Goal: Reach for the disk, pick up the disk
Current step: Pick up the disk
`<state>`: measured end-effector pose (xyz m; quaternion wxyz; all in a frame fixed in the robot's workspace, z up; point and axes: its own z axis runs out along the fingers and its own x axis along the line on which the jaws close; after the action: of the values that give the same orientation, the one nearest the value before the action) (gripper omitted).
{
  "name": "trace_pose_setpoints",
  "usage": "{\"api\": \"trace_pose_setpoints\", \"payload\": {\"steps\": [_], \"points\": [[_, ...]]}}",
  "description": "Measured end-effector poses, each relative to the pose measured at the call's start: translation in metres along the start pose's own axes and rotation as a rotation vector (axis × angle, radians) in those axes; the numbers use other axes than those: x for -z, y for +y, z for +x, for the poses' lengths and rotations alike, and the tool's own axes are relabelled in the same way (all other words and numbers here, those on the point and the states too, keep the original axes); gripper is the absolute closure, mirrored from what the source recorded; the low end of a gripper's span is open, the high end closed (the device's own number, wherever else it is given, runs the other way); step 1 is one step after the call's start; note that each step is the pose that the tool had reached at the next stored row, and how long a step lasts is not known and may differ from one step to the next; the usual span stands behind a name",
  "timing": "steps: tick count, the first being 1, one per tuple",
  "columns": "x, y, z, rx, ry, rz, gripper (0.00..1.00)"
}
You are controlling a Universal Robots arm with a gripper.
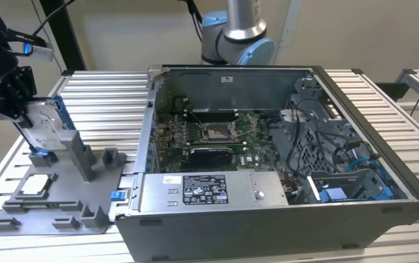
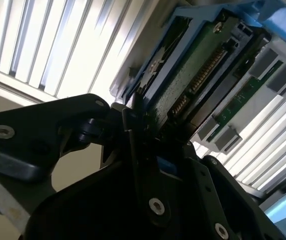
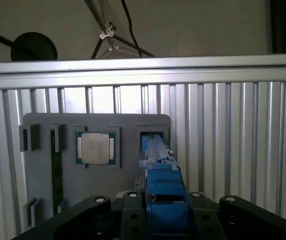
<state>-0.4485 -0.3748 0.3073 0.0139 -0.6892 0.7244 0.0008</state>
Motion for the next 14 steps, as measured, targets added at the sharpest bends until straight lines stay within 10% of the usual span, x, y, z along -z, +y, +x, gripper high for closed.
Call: {"api": "trace_pose_setpoints", "payload": {"steps": [14], "points": [[0.0635, -0.0011, -0.0014, 0.0, 0.0, 0.0, 1.0]]}}
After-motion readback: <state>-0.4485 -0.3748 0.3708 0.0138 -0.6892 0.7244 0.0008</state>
